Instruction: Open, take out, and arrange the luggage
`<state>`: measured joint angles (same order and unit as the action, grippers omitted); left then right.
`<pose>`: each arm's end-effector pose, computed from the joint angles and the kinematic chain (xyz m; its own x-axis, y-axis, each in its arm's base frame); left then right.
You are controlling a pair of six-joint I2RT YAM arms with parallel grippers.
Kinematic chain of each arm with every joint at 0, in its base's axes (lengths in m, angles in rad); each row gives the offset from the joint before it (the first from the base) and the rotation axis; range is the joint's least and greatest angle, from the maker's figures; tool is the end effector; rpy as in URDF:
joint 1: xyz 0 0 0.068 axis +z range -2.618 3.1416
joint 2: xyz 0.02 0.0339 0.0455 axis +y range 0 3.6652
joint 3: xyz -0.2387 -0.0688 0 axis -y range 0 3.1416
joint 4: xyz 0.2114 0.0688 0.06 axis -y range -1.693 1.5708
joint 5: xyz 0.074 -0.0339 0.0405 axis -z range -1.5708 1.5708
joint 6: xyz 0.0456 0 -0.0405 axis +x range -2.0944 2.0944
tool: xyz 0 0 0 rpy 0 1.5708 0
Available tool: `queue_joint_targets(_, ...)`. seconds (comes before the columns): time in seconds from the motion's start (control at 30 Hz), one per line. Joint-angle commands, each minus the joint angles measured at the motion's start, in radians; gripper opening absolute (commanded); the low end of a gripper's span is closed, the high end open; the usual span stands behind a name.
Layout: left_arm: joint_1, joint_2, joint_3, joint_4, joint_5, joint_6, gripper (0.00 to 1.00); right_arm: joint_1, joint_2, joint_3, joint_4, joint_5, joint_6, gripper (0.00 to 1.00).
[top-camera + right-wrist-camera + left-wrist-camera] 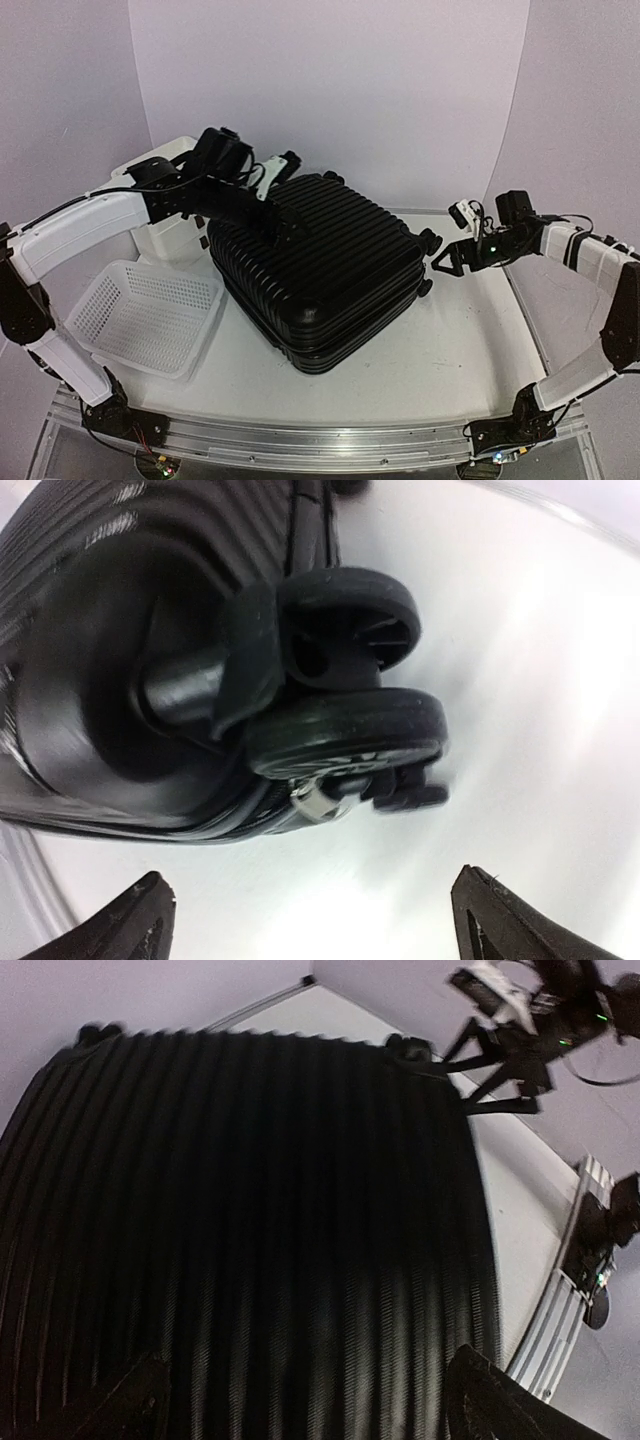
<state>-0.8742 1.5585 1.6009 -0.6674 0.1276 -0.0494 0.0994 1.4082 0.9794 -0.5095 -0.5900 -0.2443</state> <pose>0.2024 -0.2510 0.3513 -0.4158 0.4207 -0.8063 0.8075 0.5787 -0.1144 0.2609 0.0515 0.2255 -0.6796 -0.2698 -0.6821 -0.5917 0.7513 0.2924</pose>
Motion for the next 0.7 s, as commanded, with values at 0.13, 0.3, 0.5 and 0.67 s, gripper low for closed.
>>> queue_joint_targets(0.13, 0.136, -0.219, -0.251, 0.209, -0.048, -0.249, 0.98, 0.02, -0.011, 0.167, -0.156, -0.016, 0.814, 0.98)
queue_joint_targets(0.3, 0.149, -0.255, -0.297, 0.217, -0.072, -0.247, 0.99, 0.094, -0.002, 0.122, 0.188, 0.022, 1.152, 0.98)
queue_joint_targets(0.5, 0.153, -0.273, -0.319, 0.219, -0.063, -0.236, 0.99, 0.133, 0.075, 0.102, 0.291, 0.179, 1.425, 0.88)
queue_joint_targets(0.67, 0.154, -0.3, -0.345, 0.219, -0.058, -0.219, 0.99, 0.184, 0.133, 0.088, 0.295, 0.269, 1.559, 0.75)
